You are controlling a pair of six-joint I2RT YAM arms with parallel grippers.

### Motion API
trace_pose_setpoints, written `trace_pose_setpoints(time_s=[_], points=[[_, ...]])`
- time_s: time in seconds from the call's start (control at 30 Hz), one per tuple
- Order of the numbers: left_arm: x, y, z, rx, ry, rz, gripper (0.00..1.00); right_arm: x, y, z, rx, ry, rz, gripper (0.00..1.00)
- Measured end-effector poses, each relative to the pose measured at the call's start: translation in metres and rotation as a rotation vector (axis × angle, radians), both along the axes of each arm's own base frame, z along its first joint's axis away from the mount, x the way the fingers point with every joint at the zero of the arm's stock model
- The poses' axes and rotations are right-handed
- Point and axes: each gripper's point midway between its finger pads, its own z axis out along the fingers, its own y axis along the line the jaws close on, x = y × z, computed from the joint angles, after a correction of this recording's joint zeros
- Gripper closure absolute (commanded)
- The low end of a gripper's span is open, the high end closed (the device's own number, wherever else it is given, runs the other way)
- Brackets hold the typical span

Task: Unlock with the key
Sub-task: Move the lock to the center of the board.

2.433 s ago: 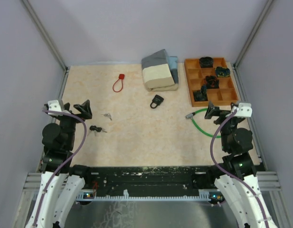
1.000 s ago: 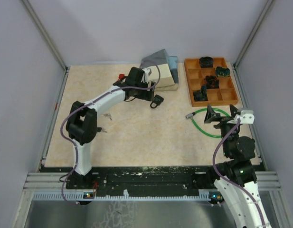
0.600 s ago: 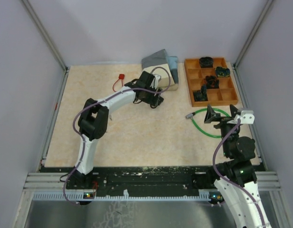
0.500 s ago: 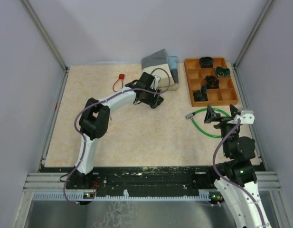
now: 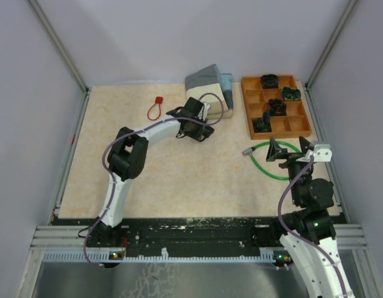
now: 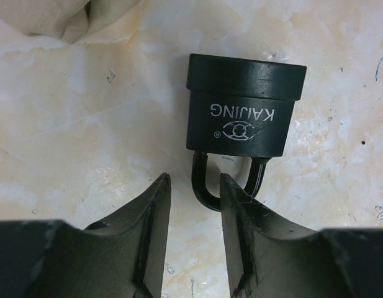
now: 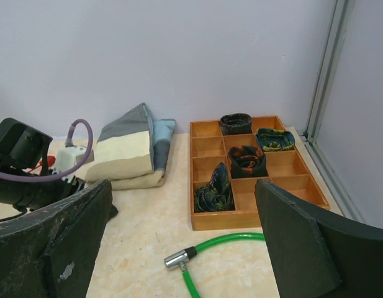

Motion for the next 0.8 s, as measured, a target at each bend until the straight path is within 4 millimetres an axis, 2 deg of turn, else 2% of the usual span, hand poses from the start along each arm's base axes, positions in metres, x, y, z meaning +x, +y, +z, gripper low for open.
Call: trace_pose_setpoints(time_s=[0.13,0.33,0.43,0.67,0.8], points=[[0.001,-0.001,-0.001,0.003,-0.006,-0.011,0.75,0.0,0.001,0.0,-0.001,0.0,0.005,0.03],[-0.001,0.001,-0.002,0.015,-0.023,-0.056,0.83,0.0,0.002,0.0,-0.003,-0.001,0.014,0.03],[-0.017,0.011,-0.002,0.025,-0.017,-0.094,0.83,0.0,0.003,0.0,-0.004,-0.001,0.017,0.03],[-0.071,0.041,-0.002,0.046,0.047,-0.171,0.84,0.001,0.006,-0.001,-0.007,0.004,0.031,0.03],[-0.097,0.054,-0.003,0.052,0.074,-0.186,0.8,0.006,0.013,-0.006,-0.003,0.03,0.064,0.03]])
